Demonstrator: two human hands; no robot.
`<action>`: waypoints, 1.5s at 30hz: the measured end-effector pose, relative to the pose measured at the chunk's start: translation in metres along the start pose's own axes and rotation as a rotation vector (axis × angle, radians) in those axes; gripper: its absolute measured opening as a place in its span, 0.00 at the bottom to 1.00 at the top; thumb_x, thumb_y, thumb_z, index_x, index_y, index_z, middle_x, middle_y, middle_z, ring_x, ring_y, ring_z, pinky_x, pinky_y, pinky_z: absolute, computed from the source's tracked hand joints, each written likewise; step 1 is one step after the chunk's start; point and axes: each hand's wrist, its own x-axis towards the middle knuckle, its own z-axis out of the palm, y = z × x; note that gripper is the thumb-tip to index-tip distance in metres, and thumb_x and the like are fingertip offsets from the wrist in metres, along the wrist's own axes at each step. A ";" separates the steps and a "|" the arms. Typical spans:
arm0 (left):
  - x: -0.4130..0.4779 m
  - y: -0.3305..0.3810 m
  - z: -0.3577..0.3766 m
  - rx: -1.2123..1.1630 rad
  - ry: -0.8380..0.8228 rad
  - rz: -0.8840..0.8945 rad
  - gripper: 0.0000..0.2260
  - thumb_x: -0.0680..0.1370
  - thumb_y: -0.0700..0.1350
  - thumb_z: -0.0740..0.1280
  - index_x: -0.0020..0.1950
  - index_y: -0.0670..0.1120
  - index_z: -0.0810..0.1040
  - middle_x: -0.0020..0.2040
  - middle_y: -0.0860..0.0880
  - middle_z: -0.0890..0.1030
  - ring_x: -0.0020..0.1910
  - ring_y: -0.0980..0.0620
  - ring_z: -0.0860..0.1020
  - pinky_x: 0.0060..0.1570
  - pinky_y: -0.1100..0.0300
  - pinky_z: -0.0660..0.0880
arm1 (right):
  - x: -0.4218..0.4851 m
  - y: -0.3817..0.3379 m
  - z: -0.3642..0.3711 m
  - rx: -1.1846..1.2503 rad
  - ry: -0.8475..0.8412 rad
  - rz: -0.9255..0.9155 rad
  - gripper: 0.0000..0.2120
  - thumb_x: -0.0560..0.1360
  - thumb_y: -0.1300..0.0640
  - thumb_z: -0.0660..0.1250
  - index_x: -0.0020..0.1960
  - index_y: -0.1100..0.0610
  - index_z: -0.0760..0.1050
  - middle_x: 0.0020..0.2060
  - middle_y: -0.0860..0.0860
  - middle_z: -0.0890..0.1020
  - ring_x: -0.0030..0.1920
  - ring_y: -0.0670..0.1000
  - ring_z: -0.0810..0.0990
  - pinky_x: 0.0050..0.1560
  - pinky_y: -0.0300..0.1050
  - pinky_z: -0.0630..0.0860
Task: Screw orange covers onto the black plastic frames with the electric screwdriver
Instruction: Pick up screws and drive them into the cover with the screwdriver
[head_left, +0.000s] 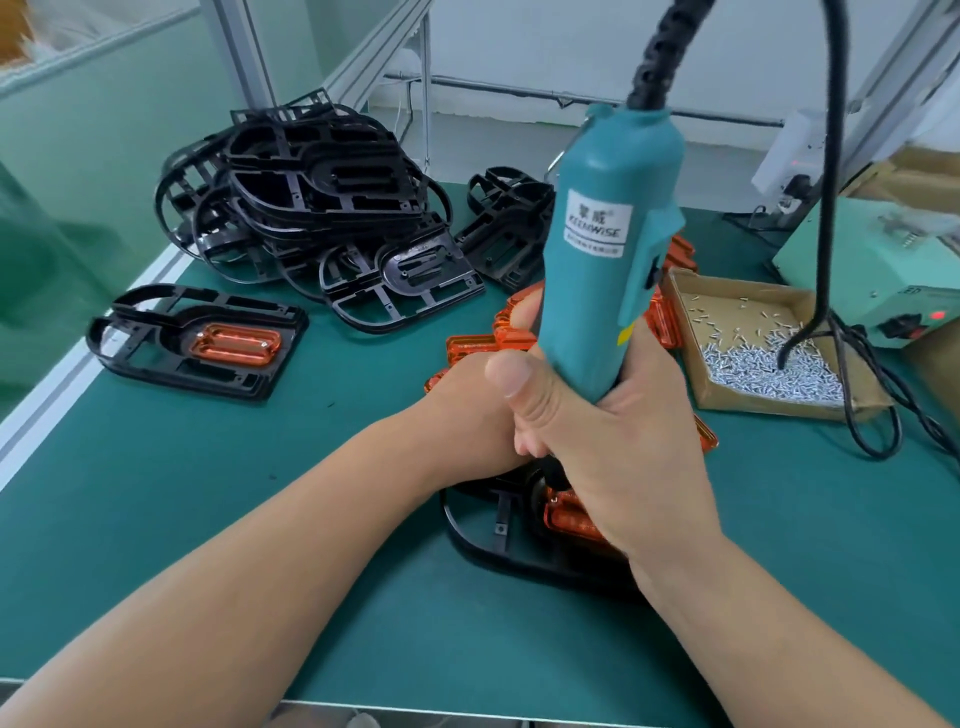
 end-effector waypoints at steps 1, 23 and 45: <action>0.000 0.002 -0.003 -0.025 0.054 0.021 0.09 0.76 0.40 0.60 0.39 0.48 0.76 0.41 0.47 0.78 0.46 0.43 0.78 0.54 0.42 0.76 | 0.002 0.001 -0.002 0.057 -0.012 0.006 0.21 0.72 0.38 0.78 0.59 0.47 0.79 0.31 0.45 0.79 0.31 0.51 0.78 0.39 0.52 0.78; -0.012 0.019 -0.039 -0.060 -0.104 0.258 0.03 0.80 0.50 0.74 0.51 0.57 0.87 0.47 0.61 0.84 0.52 0.58 0.81 0.52 0.58 0.77 | 0.034 0.008 -0.078 0.672 0.339 0.053 0.08 0.85 0.51 0.66 0.50 0.53 0.75 0.33 0.48 0.70 0.28 0.46 0.68 0.33 0.43 0.72; -0.011 0.030 -0.016 0.494 -0.210 0.340 0.05 0.84 0.56 0.64 0.51 0.58 0.77 0.46 0.60 0.79 0.53 0.60 0.68 0.58 0.57 0.69 | 0.040 0.019 -0.089 0.744 0.366 0.059 0.06 0.84 0.54 0.67 0.53 0.55 0.72 0.33 0.49 0.72 0.28 0.47 0.70 0.33 0.44 0.73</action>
